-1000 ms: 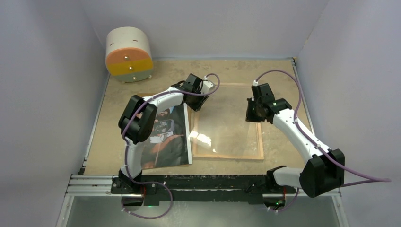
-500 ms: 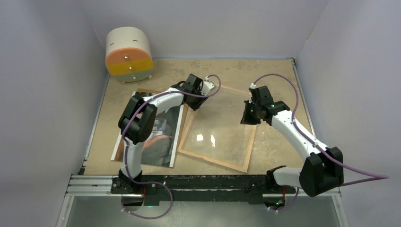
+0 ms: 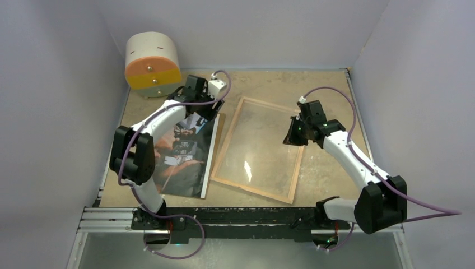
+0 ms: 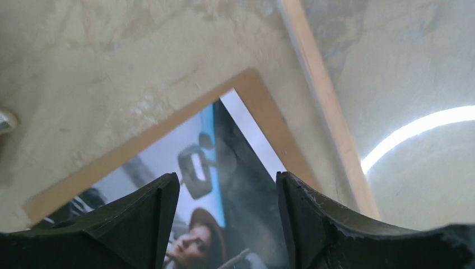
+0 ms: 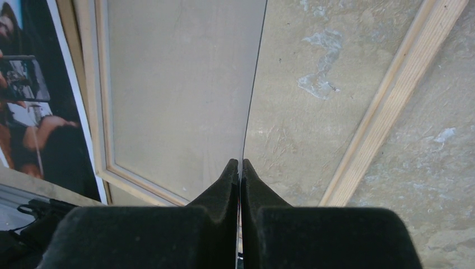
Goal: Put the photo into the frame
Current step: Place the photo frame item in the photo frame.
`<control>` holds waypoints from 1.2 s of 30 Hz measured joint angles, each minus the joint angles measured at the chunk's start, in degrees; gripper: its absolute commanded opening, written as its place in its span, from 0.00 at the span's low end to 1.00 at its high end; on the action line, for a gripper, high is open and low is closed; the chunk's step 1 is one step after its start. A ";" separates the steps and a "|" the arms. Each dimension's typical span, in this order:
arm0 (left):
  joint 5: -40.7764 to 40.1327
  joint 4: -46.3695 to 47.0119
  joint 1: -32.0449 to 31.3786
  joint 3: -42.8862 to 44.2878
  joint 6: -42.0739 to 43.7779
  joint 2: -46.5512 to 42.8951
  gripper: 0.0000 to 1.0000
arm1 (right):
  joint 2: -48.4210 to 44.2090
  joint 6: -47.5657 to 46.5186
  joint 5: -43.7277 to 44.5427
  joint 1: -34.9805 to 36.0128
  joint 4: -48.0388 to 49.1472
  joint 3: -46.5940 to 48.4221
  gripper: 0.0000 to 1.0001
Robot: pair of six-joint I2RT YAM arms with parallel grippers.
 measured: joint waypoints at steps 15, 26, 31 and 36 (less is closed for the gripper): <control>-0.04 9.14 -7.50 -20.74 4.42 -1.90 0.60 | -0.17 1.73 0.31 -2.08 3.43 -3.30 0.00; -0.44 10.56 -8.24 -22.56 5.07 -1.90 0.57 | -0.44 2.78 4.24 -2.45 6.95 -9.38 0.28; -0.57 10.82 -8.35 -22.91 5.25 -1.90 0.56 | -2.69 4.42 2.08 -4.33 10.47 -14.78 0.48; -0.55 10.86 -8.35 -22.95 5.27 -1.90 0.55 | -3.91 5.86 -4.13 -7.08 17.29 -18.12 0.55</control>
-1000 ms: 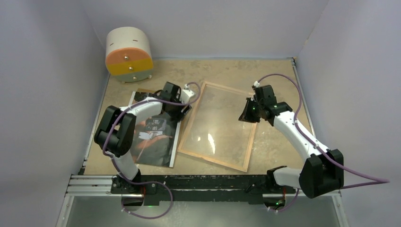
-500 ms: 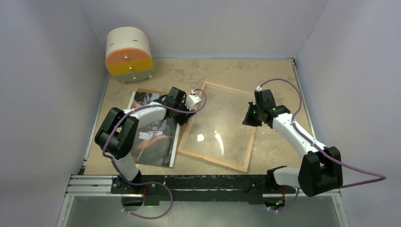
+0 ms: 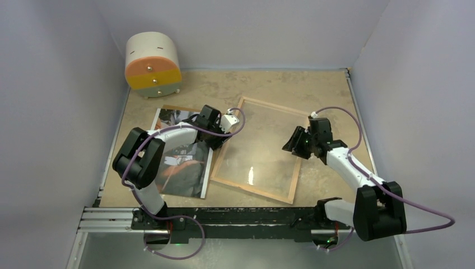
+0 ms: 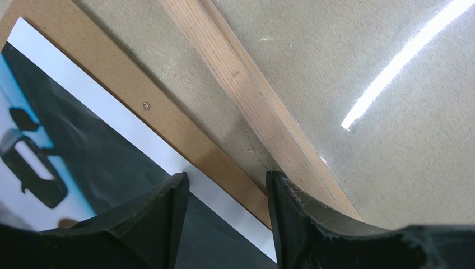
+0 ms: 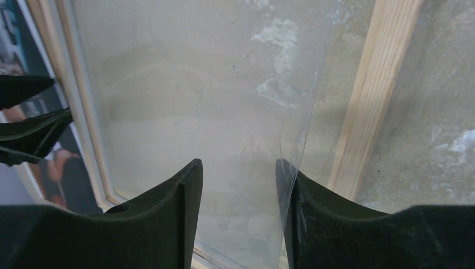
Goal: Put the photo into the frame
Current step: Place the photo frame item in the photo frame.
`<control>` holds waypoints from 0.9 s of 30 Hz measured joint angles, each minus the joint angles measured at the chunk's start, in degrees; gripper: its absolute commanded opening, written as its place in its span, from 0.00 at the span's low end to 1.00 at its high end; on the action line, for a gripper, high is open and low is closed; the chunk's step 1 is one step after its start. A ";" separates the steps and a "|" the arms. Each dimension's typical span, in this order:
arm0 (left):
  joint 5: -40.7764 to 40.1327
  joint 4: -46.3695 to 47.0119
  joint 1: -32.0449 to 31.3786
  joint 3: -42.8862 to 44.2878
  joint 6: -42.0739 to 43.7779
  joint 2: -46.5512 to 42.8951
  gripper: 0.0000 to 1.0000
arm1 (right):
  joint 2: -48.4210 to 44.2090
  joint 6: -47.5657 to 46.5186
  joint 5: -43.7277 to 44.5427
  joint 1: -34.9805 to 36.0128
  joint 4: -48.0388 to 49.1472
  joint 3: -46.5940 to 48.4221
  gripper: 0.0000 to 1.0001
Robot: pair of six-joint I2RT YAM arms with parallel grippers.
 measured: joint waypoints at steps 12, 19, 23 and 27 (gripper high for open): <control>0.00 -0.02 -0.07 0.00 0.39 0.00 0.54 | -5.55 4.98 -12.35 -6.58 17.42 -10.25 0.61; 0.04 -0.04 -0.11 0.00 0.39 0.00 0.53 | -3.39 6.62 -14.25 -7.15 25.18 -11.08 0.54; 0.15 -0.11 -0.13 0.00 0.42 0.00 0.53 | -0.94 7.78 -14.75 -7.85 29.64 -12.09 0.52; 0.33 -0.15 -0.13 0.00 0.42 -0.02 0.52 | 0.72 8.74 -16.33 -8.74 32.57 -12.57 0.44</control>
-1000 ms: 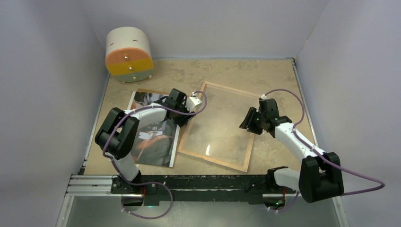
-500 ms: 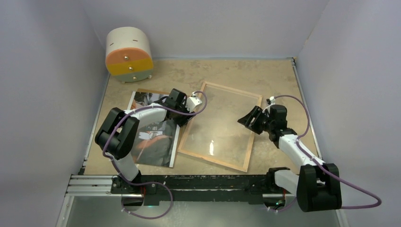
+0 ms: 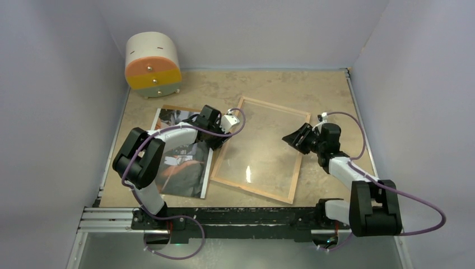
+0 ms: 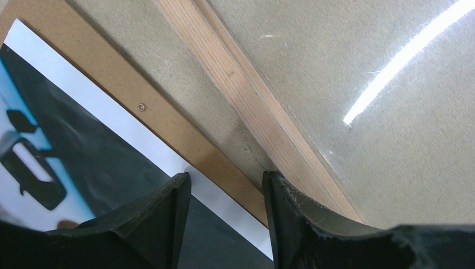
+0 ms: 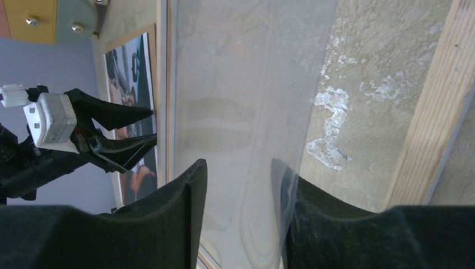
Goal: Put the photo into the frame
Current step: Place the photo frame item in the photo frame.
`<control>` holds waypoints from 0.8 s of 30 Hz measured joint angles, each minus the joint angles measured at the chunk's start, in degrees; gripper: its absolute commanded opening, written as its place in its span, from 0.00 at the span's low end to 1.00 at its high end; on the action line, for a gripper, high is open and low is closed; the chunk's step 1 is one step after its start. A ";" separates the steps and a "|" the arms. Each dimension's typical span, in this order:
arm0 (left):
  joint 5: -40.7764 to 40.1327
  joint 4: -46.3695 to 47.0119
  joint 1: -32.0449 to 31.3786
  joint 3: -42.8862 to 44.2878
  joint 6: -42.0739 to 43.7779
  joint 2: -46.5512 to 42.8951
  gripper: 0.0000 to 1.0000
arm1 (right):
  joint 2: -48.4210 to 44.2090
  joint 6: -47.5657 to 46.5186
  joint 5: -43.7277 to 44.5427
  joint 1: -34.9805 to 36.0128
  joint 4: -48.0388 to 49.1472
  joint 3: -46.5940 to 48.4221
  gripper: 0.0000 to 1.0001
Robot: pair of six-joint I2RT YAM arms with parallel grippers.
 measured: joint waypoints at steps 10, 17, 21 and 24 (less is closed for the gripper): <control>2.19 -0.15 0.09 -1.18 0.39 -0.92 0.50 | 6.21 -4.50 -1.38 -0.09 -4.20 6.64 0.00; 3.93 -0.02 0.09 -1.81 0.61 -1.27 0.49 | 13.09 -7.32 -2.97 -0.68 -6.25 10.45 0.07; 5.03 -0.17 0.09 -2.03 0.68 -1.55 0.49 | 12.55 -8.07 -2.86 -0.79 -7.89 10.73 0.21; 6.32 -0.15 0.02 -2.12 0.66 -1.60 0.49 | 9.38 -8.22 -2.86 -0.61 -8.90 10.73 0.12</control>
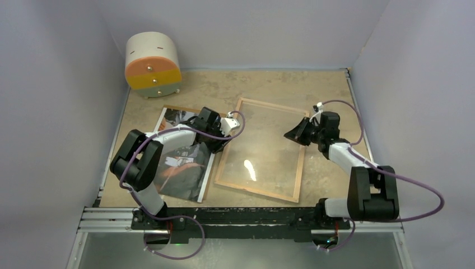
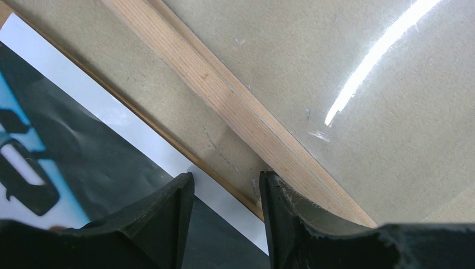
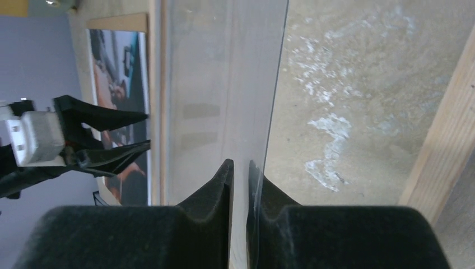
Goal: Put the photo into the frame
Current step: Place the photo frame item in the photo frame.
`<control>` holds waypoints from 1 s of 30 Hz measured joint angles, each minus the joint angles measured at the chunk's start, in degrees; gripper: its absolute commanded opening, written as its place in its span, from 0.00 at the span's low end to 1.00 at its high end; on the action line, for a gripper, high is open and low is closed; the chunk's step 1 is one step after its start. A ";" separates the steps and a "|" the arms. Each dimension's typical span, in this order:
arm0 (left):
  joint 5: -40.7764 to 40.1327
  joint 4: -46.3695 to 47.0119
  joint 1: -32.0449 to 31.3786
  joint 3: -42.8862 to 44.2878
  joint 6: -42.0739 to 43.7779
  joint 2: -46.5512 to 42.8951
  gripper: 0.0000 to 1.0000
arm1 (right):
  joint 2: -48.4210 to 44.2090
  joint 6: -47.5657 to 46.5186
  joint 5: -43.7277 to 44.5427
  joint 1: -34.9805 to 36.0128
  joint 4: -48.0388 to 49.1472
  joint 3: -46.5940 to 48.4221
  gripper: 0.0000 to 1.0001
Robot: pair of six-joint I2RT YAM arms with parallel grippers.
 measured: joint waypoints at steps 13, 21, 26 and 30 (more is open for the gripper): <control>0.52 0.35 -0.04 -0.15 -0.09 -0.02 0.48 | -4.09 0.96 -5.68 -1.18 0.55 0.04 0.00; 0.31 0.44 -0.04 -0.15 -0.22 -0.02 0.47 | -4.17 4.46 -12.83 -2.62 0.57 0.02 0.00; 0.15 0.46 -0.04 -0.15 -0.22 0.00 0.47 | -4.17 6.88 -16.59 -2.78 0.57 0.00 0.00; 0.00 0.52 -0.04 -0.15 -0.22 0.00 0.47 | -4.59 8.44 -18.60 -2.78 0.33 0.00 0.00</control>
